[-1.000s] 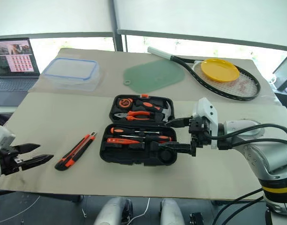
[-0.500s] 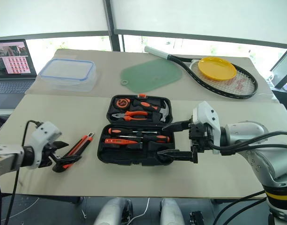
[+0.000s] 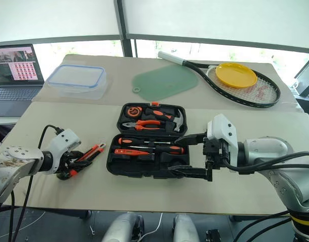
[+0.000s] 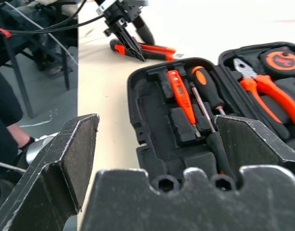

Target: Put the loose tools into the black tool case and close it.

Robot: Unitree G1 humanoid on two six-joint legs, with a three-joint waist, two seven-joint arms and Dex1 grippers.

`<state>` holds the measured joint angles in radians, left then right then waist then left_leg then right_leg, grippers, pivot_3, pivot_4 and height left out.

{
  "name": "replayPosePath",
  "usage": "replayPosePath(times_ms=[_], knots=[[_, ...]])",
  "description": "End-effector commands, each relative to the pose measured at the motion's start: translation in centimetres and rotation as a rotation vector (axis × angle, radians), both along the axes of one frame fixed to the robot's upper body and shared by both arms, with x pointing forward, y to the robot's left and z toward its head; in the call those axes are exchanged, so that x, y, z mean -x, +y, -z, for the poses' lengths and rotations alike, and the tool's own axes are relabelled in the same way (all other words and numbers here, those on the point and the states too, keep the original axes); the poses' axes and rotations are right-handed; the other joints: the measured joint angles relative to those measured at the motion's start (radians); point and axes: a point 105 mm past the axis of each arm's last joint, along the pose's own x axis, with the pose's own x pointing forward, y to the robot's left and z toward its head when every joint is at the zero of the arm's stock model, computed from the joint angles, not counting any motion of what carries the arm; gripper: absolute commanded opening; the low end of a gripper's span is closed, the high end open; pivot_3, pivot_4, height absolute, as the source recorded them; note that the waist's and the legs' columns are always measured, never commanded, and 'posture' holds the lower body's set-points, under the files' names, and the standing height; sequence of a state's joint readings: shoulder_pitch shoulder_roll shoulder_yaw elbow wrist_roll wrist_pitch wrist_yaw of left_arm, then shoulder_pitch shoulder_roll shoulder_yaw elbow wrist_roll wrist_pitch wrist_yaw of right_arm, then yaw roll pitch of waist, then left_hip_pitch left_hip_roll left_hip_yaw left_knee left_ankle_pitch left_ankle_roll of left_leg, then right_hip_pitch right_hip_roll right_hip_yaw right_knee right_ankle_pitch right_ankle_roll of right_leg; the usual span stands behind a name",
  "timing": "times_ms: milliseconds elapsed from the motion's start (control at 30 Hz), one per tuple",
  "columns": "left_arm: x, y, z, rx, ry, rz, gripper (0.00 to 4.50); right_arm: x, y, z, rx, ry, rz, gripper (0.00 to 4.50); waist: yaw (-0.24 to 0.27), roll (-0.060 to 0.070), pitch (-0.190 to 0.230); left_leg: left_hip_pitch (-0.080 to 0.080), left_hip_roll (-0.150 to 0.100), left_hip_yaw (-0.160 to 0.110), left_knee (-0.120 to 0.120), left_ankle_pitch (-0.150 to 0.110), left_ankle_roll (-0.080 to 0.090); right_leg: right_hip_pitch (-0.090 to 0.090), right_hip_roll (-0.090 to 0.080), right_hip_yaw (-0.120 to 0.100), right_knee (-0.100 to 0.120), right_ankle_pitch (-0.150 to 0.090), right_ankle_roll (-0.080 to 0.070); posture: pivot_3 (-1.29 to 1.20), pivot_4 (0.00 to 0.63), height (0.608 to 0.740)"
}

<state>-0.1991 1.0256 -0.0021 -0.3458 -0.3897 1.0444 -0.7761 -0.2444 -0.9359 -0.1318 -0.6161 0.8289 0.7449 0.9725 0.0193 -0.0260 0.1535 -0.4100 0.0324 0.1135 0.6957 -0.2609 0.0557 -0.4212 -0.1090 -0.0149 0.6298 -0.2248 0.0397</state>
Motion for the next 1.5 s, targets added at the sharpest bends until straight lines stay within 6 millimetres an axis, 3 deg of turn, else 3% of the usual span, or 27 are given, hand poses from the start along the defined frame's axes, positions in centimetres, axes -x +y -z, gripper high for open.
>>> replayPosePath(times_ms=[33, 100, 167, 267, 400, 600, 833, 1033, 1167, 1300, 1500], knots=[[-2.2, 2.1, -3.2, 0.042, -0.094, -0.096, 1.54, 0.4, -0.3, -0.6, 0.004, -0.036, 0.024, 4.5, 0.001, -0.001, 0.001, 0.0, 0.0, 0.0, 0.0, 0.001, -0.001, 0.0, 0.001, -0.001, 0.0, 0.0, 0.0, 0.0, 0.15, 0.738], [-3.2, 1.1, -5.7, 0.082, -0.171, -0.026, 1.53, 0.5, -0.4, -0.5, 0.004, -0.032, 0.033, 4.5, 0.0, -0.004, 0.002, -0.002, 0.001, -0.001, 0.0, 0.001, -0.002, -0.001, 0.003, -0.001, 0.0, 0.0, -0.001, 0.0, 0.15, 0.738], [-3.2, -1.9, -8.4, 0.135, -0.244, 0.184, 1.53, 0.7, -0.6, -0.4, 0.007, -0.027, 0.041, 4.5, 0.004, -0.006, 0.004, -0.005, 0.001, -0.001, 0.0, 0.002, -0.001, -0.003, 0.003, -0.001, 0.0, 0.0, 0.0, 0.0, 0.15, 0.738], [-2.1, -5.4, -9.8, 0.158, -0.246, 0.431, 1.53, 0.7, -0.8, -0.3, 0.009, -0.019, 0.052, 4.5, 0.005, -0.007, 0.004, -0.006, 0.0, -0.001, 0.001, 0.001, 0.0, -0.002, 0.002, -0.001, -0.003, 0.001, 0.001, 0.0, 0.15, 0.738], [-0.6, -10.7, -8.8, 0.126, -0.182, 0.802, 1.53, 0.9, -1.0, 0.2, 0.023, -0.005, 0.065, 4.5, 0.006, -0.007, 0.004, -0.006, -0.002, 0.001, 0.001, 0.002, 0.0, -0.001, 0.001, 0.0, -0.005, 0.0, 0.004, 0.0, 0.15, 0.738], [-0.2, -14.2, -6.6, 0.073, -0.05, 1.022, 1.53, 1.3, -1.0, 0.4, 0.014, 0.001, 0.091, 4.5, 0.002, -0.007, 0.004, -0.007, -0.003, 0.001, 0.001, 0.0, 0.003, -0.002, 0.004, 0.001, -0.004, 0.0, 0.004, 0.0, 0.15, 0.738], [-1.1, -16.3, -3.5, -0.024, 0.066, 1.03, 1.53, 1.9, -1.0, 0.8, 0.0, 0.013, 0.131, 4.5, 0.002, -0.007, 0.004, -0.008, -0.003, 0.0, 0.004, 0.0, 0.003, -0.001, 0.004, 0.001, -0.004, -0.001, 0.005, 0.0, 0.15, 0.738], [-1.8, -16.7, -2.3, -0.05, 0.148, 0.974, 1.53, 2.0, -1.3, 0.9, -0.002, 0.01, 0.166, 4.5, 0.004, -0.007, 0.004, -0.011, -0.002, -0.002, 0.008, -0.001, 0.005, -0.002, 0.004, 0.0, -0.003, 0.0, 0.006, 0.0, 0.15, 0.738], [-1.6, -17.2, -2.1, -0.022, 0.205, 0.94, 1.53, 2.1, -1.3, 1.0, -0.003, 0.008, 0.176, 4.5, 0.005, -0.007, 0.004, -0.011, -0.002, -0.002, 0.009, -0.001, 0.005, -0.001, 0.004, 0.0, -0.002, 0.0, 0.007, 0.0, 0.15, 0.738], [-0.8, -17.9, -3.3, 0.025, 0.211, 0.951, 1.53, 1.9, -1.5, 0.9, -0.015, 0.002, 0.19, 4.5, 0.005, -0.007, 0.004, -0.011, -0.002, -0.003, 0.009, -0.001, 0.005, -0.001, 0.004, 0.001, -0.002, 0.0, 0.007, 0.0, 0.15, 0.738], [0.6, -17.1, -3.2, 0.017, 0.243, 0.961, 1.53, 2.0, -1.5, 0.9, -0.015, 0.004, 0.188, 4.5, 0.0, -0.007, 0.004, -0.012, -0.001, -0.003, 0.01, -0.001, 0.005, -0.002, 0.004, 0.001, -0.002, 0.0, 0.007, 0.0, 0.15, 0.738]])
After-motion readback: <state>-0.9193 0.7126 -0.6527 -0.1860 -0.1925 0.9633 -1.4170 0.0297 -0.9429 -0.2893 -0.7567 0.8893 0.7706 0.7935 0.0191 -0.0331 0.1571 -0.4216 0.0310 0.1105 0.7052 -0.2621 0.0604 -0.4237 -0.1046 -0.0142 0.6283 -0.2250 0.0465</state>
